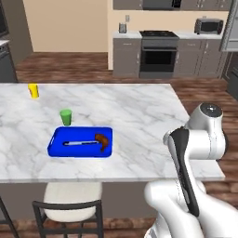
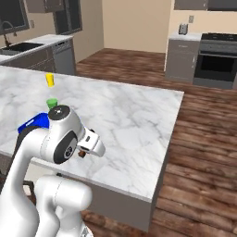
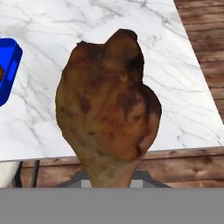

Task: Gather the carrot and cucumber from the fridge and place them on a tray on the dining counter. Then gather the chicken drumsticks from the fridge and place them on the other tray.

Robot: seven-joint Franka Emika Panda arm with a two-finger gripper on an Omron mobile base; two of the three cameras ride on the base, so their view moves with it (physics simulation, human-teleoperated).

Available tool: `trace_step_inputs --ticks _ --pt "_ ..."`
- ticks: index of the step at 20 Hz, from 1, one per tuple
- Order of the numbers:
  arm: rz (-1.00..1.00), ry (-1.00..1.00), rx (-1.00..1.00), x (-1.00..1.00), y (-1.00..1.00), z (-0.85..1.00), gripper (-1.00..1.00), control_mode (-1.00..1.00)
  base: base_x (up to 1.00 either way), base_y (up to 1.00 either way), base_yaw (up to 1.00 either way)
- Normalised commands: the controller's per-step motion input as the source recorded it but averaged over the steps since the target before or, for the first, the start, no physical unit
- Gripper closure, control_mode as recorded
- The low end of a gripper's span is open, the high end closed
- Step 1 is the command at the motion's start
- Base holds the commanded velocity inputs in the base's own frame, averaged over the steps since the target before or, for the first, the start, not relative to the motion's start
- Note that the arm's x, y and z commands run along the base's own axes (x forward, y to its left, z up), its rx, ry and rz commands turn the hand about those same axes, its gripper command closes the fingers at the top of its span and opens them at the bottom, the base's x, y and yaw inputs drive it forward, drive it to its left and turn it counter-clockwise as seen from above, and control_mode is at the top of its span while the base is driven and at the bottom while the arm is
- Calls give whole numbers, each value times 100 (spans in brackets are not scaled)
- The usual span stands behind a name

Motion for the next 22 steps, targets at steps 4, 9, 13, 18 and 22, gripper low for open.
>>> trace_step_inputs --ticks 4,9,13,18,22 --pt "0 0 0 0 0 0 100 100 24 33 -22" --pt "-3 -1 0 3 6 4 100 -100 14 18 -15" --pt "-9 -6 0 5 33 25 100 -100 0 0 0" --pt "1 -12 -1 0 39 31 100 -100 0 0 0" --pt "17 -12 0 0 47 16 100 -100 0 0 0"
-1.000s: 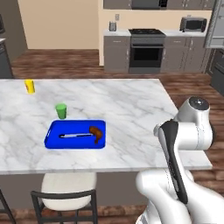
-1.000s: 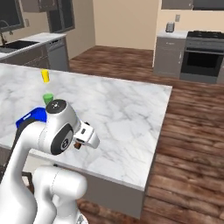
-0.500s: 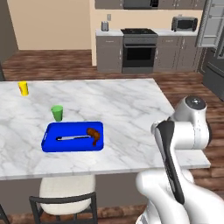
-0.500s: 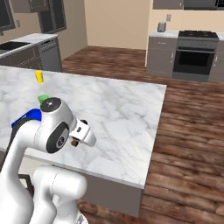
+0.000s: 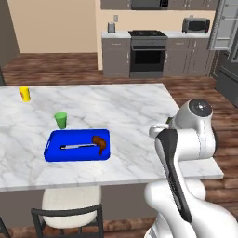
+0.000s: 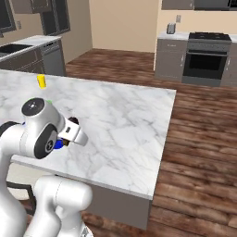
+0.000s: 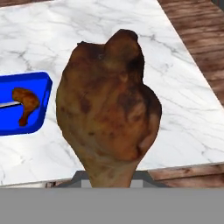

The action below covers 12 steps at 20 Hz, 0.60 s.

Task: Gather the carrot and cucumber from the fridge and place them on a tray on the dining counter. Then gather the chicken drumsticks from the fridge and place them on the other tray.

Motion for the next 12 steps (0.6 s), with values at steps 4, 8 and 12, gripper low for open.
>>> trace_step_inputs --ticks 4,8,12 --pt "29 -10 0 1 53 10 100 -100 0 0 0" --pt "33 -1 -6 19 75 7 100 -100 0 0 0" --pt "27 0 -11 42 81 3 100 -100 0 0 0"
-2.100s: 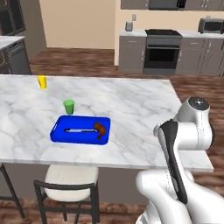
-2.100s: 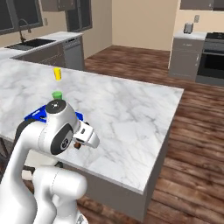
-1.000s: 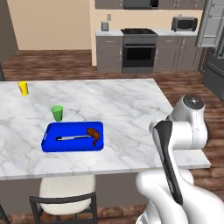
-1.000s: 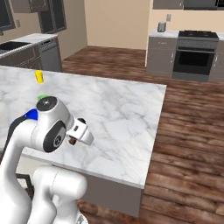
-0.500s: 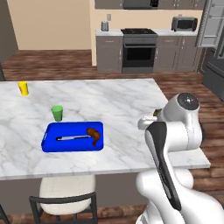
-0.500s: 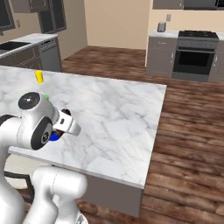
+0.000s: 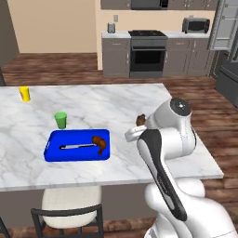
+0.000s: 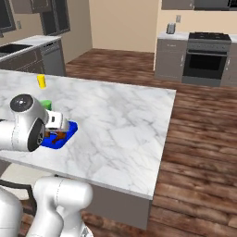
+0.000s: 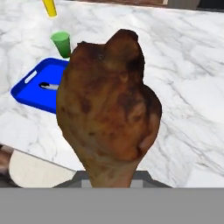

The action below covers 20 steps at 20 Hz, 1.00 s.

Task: Gather the carrot and cucumber from the fridge and place them on a tray on the dining counter. Then gather the chicken drumsticks from the fridge and place them on the other tray.

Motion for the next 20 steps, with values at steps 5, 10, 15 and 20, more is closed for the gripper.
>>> trace_step_inputs --ticks 5,10,15,20 --pt "19 1 -11 62 64 2 100 -100 0 0 0" --pt "14 9 -11 72 49 -1 100 -100 0 0 0" --pt "12 15 -15 76 57 -19 100 -100 0 0 0" --pt "13 9 -19 43 69 -37 100 -100 0 0 0"
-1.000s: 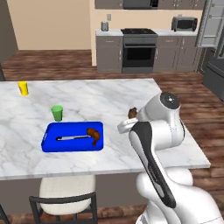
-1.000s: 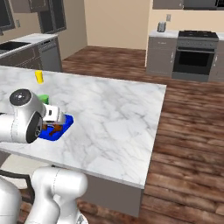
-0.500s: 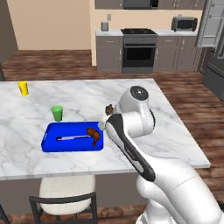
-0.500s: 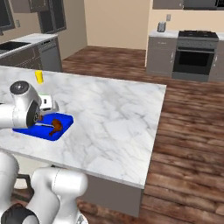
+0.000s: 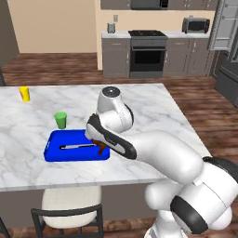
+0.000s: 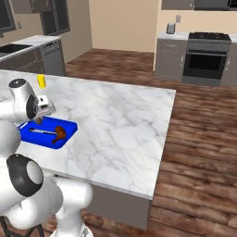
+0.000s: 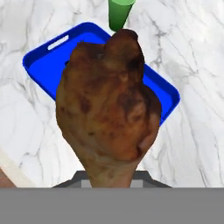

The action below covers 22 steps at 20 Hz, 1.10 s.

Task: Gather the carrot and cucumber from the fridge and place them on a tray on the dining counter. Then gather the chicken drumsticks from the fridge and place them on the other tray.

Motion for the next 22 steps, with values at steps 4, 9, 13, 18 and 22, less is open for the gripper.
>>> trace_step_inputs --ticks 4,9,13,18,22 --pt "13 6 -18 32 57 -46 100 -100 0 0 0" --pt "11 6 -13 30 22 -54 100 -100 0 0 0" --pt "10 4 -10 19 7 -50 100 -100 0 0 0" --pt "9 3 -7 24 7 -39 100 -100 0 0 0" --pt "9 5 -4 38 8 -39 100 -100 0 0 0"
